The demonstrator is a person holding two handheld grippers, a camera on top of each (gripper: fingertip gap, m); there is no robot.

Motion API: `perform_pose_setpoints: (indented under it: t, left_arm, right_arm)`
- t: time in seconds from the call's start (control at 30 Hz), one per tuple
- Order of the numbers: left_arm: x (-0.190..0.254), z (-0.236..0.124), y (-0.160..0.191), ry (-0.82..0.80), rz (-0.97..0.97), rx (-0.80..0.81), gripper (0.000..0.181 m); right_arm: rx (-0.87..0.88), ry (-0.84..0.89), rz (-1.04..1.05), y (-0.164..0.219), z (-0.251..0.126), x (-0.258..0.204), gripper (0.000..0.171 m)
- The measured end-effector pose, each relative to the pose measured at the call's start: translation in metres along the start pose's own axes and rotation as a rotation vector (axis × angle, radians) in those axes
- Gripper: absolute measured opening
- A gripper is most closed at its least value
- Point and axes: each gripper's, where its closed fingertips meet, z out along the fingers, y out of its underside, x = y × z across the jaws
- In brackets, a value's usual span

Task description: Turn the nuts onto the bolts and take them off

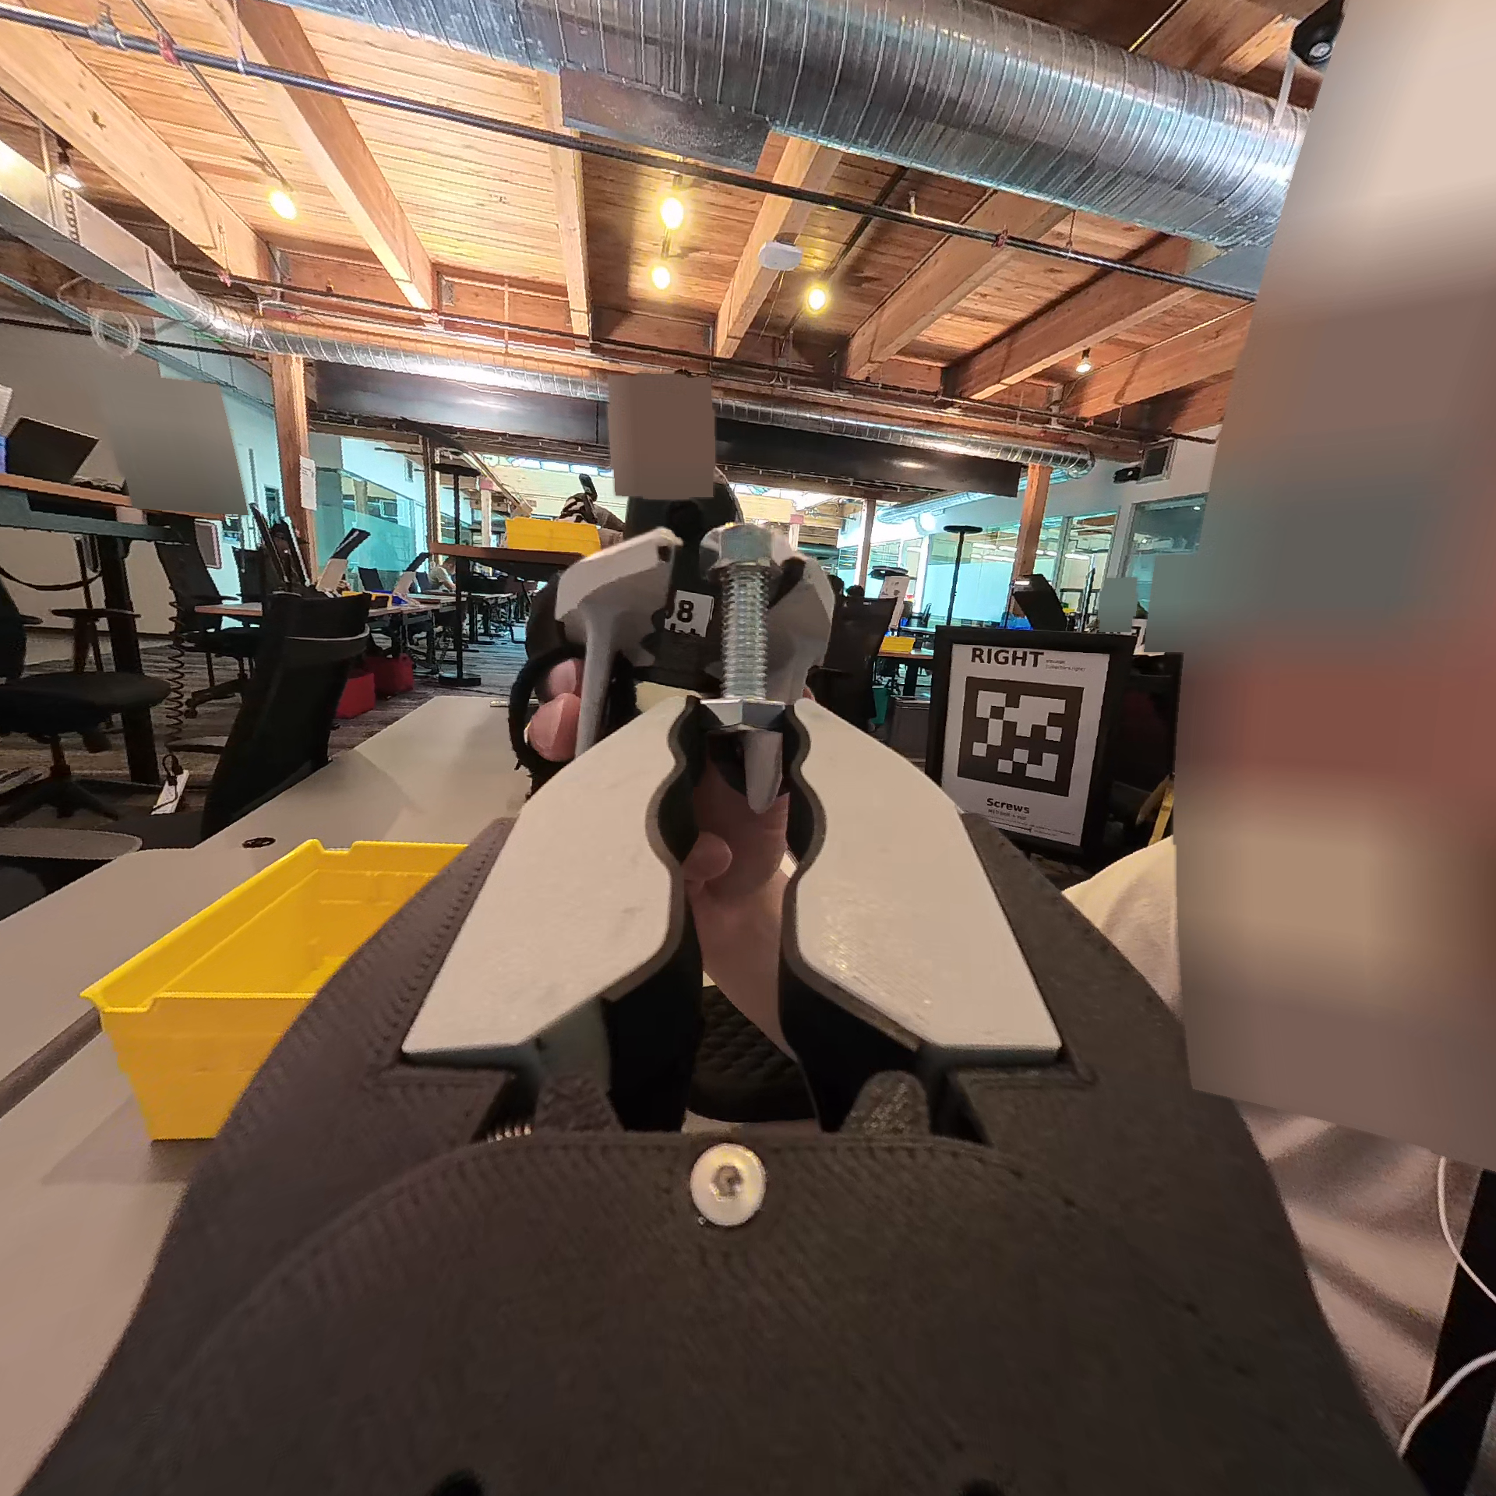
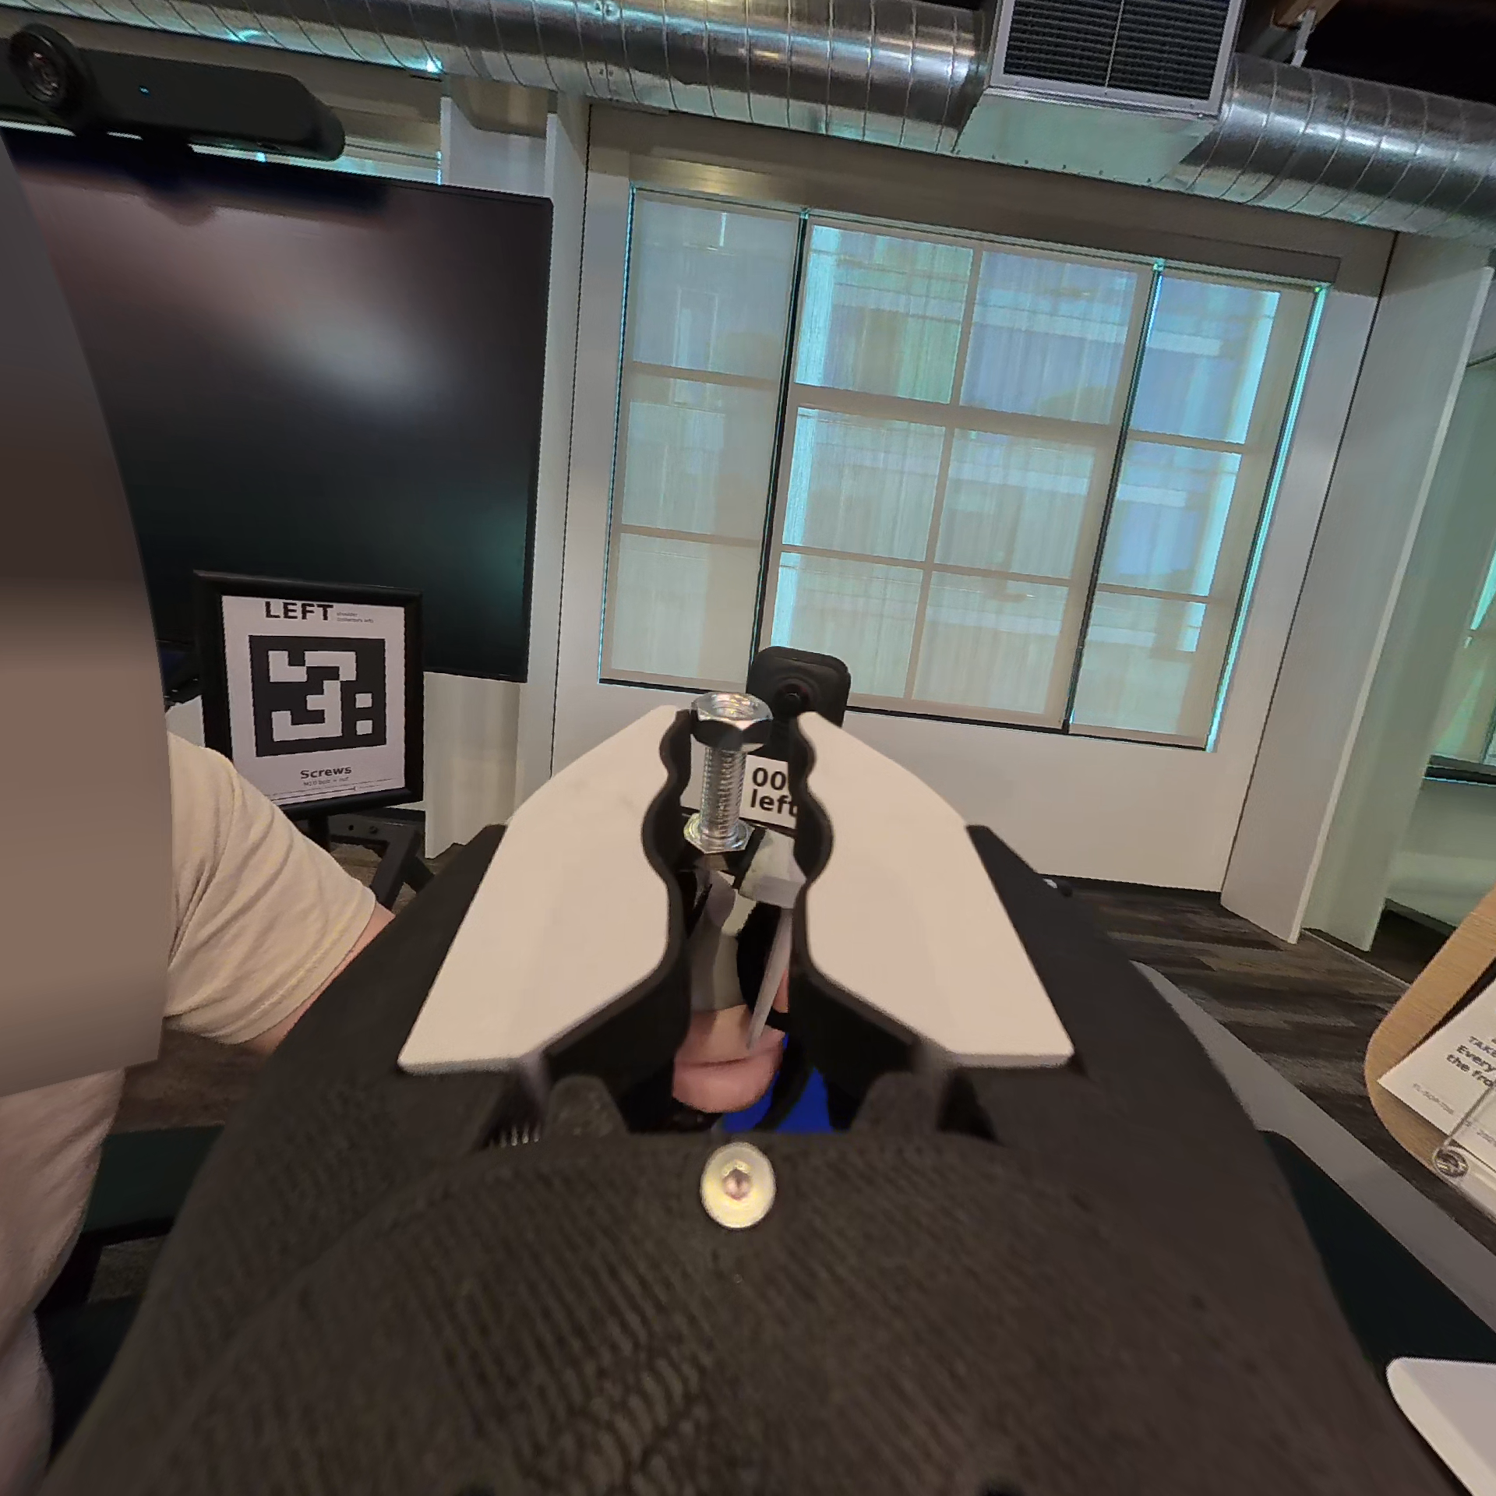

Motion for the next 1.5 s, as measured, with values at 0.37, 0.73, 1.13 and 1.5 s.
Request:
perform_pose_setpoints:
  t: [0.37, 0.73, 1.13, 1.5]
  left_arm:
    - [-0.001, 0.0, 0.001, 0.012, -0.019, 0.002, 0.017]
    - [0.014, 0.004, 0.006, 0.116, -0.078, -0.045, 0.018]
    - [-0.011, 0.001, 0.009, -0.091, 0.058, -0.051, 0.017]
    - [-0.009, -0.001, 0.006, -0.069, 0.05, -0.035, 0.017]
  right_arm:
    - [0.012, -0.054, 0.013, -0.001, -0.005, -0.002, 0.017]
    - [0.074, -0.238, 0.184, -0.003, -0.008, -0.014, 0.017]
    - [-0.057, 0.175, -0.036, 0.006, 0.011, 0.01, 0.057]
    - [-0.065, 0.173, 0.069, 0.005, 0.007, 0.014, 0.042]
